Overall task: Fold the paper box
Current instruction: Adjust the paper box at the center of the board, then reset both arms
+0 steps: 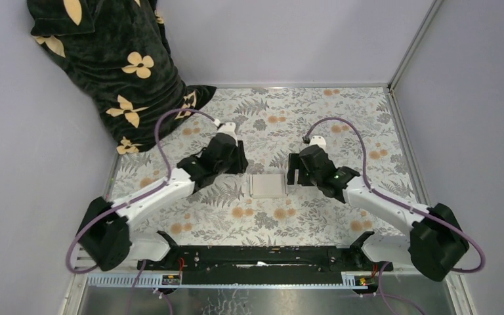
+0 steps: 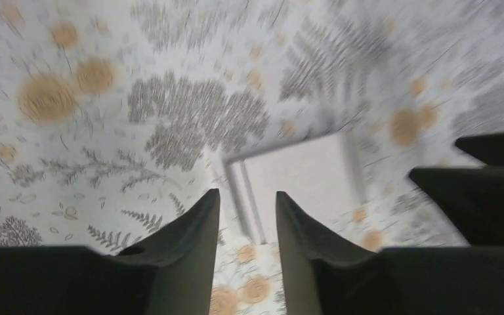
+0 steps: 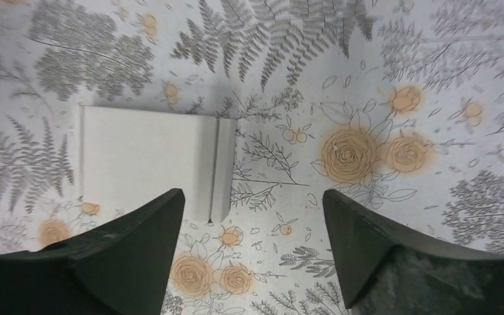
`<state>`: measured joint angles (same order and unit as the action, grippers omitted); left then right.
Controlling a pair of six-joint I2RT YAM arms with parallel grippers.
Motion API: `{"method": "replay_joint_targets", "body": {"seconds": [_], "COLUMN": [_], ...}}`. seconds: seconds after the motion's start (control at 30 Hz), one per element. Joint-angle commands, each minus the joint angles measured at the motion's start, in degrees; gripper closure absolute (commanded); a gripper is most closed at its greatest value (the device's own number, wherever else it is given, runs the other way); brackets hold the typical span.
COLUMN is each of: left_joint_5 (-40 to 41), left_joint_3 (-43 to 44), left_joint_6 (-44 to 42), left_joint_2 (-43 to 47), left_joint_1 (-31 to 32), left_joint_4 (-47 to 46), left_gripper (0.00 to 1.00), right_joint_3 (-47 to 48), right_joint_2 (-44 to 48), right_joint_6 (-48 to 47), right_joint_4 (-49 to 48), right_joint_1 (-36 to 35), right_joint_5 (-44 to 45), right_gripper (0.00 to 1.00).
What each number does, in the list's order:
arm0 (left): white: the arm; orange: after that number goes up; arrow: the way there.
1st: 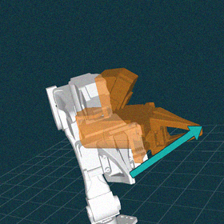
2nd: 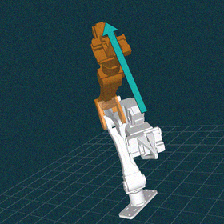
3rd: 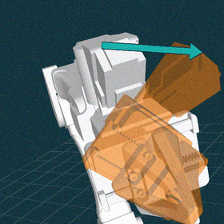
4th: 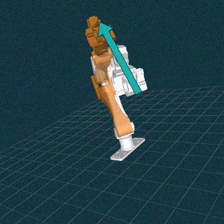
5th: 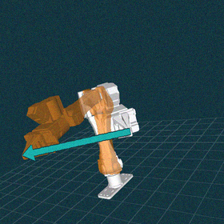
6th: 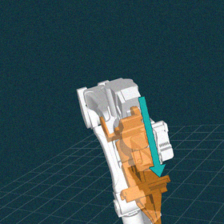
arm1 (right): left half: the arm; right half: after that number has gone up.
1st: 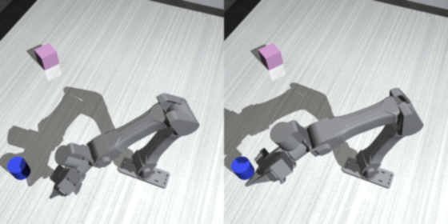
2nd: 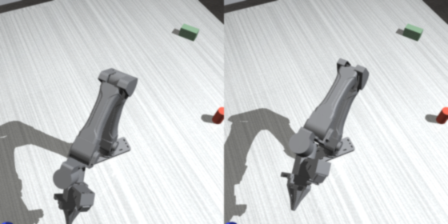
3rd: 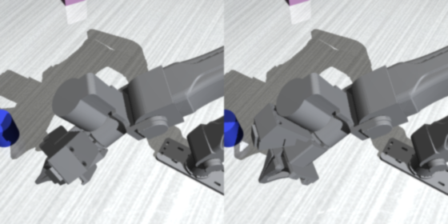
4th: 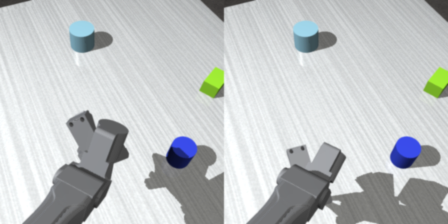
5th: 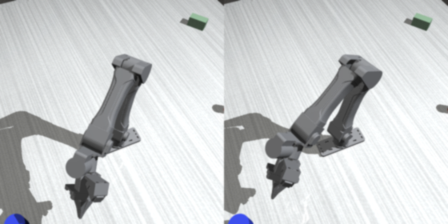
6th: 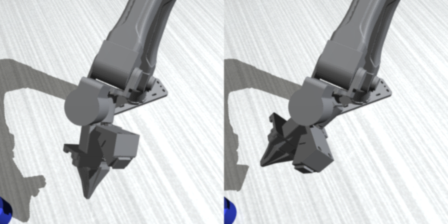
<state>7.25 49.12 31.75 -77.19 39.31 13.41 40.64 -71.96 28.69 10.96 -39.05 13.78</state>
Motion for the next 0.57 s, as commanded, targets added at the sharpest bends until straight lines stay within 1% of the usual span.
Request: {"method": "replay_joint_targets", "body": {"seconds": [0.0,0.03,0.07,0.17,0.23,0.33,0.4,0.53], "left_joint_5": [5.21,5.73,6.35,7.55,7.88,7.61,7.59,7.59], "left_joint_3": [5.62,6.82,7.87,9.91,9.89,8.38,6.69,3.59], "left_joint_6": [-2.58,-3.00,-3.35,-4.26,-4.20,-3.57,-3.28,-3.68], "left_joint_2": [6.60,7.21,7.57,8.67,10.08,12.43,14.02,16.61], "left_joint_1": [-0.82,-0.96,-1.06,-1.25,-1.27,-1.26,-1.33,-1.28], "left_joint_4": [6.43,7.44,8.46,10.43,10.84,10.81,10.14,9.00], "left_gripper": [0.39,0.08,0.02,0.02,0.02,0.01,0.02,0.01], "right_joint_3": [5.95,6.99,8.22,10.58,10.63,10.33,9.47,9.52], "right_joint_2": [5.72,6.35,6.87,8.24,9.53,11.67,12.96,15.11], "right_joint_6": [-4.59,-4.52,-4.50,-5.00,-5.13,-5.37,-5.94,-6.13], "right_joint_4": [6.09,7.28,8.67,11.93,12.19,13.14,13.06,15.57], "right_joint_1": [0.03,0.06,0.11,0.05,0.08,0.10,0.07,0.10], "right_joint_5": [1.12,1.70,2.42,3.08,3.08,2.46,1.55,2.09], "right_gripper": [0.10,0.07,0.05,0.02,0.02,0.03,0.05,0.03]}}
